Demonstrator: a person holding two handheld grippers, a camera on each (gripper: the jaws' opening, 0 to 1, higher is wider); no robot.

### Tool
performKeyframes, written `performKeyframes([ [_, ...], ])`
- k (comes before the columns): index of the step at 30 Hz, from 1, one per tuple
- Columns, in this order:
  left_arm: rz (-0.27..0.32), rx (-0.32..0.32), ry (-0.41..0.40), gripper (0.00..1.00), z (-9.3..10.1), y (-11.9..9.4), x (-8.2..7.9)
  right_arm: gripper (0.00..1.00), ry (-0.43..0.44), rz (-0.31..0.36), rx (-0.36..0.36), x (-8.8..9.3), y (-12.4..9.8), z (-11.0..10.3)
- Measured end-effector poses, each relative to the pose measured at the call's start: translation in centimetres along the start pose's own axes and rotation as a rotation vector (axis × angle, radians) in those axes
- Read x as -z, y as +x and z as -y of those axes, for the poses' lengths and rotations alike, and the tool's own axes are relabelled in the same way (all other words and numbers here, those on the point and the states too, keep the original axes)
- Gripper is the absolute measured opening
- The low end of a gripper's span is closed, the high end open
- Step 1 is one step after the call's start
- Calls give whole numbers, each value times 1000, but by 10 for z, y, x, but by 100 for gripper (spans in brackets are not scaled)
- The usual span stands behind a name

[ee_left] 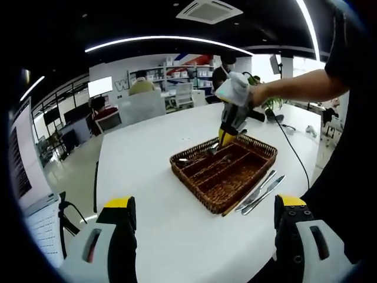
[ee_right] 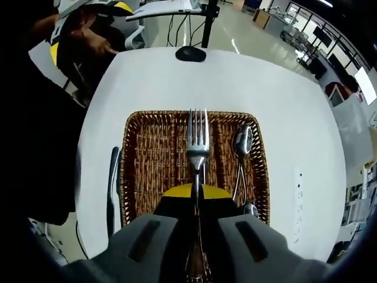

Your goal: Arrange the knives, forks, and spoons in their matching storage slots by inserting each utensil handle-first until every utensil is classified and aligned in the correct compartment

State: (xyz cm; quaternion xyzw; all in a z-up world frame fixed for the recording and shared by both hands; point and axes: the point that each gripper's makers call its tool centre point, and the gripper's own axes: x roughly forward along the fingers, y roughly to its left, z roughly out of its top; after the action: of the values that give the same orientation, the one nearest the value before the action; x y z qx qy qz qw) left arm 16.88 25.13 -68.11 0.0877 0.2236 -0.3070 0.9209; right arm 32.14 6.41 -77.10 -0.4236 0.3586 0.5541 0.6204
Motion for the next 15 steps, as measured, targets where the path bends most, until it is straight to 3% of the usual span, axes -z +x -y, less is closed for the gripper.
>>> performKeyframes([
  [15,-11,0,-1,99,-5,-2,5,0,7,-3,-21,6,18,-2],
])
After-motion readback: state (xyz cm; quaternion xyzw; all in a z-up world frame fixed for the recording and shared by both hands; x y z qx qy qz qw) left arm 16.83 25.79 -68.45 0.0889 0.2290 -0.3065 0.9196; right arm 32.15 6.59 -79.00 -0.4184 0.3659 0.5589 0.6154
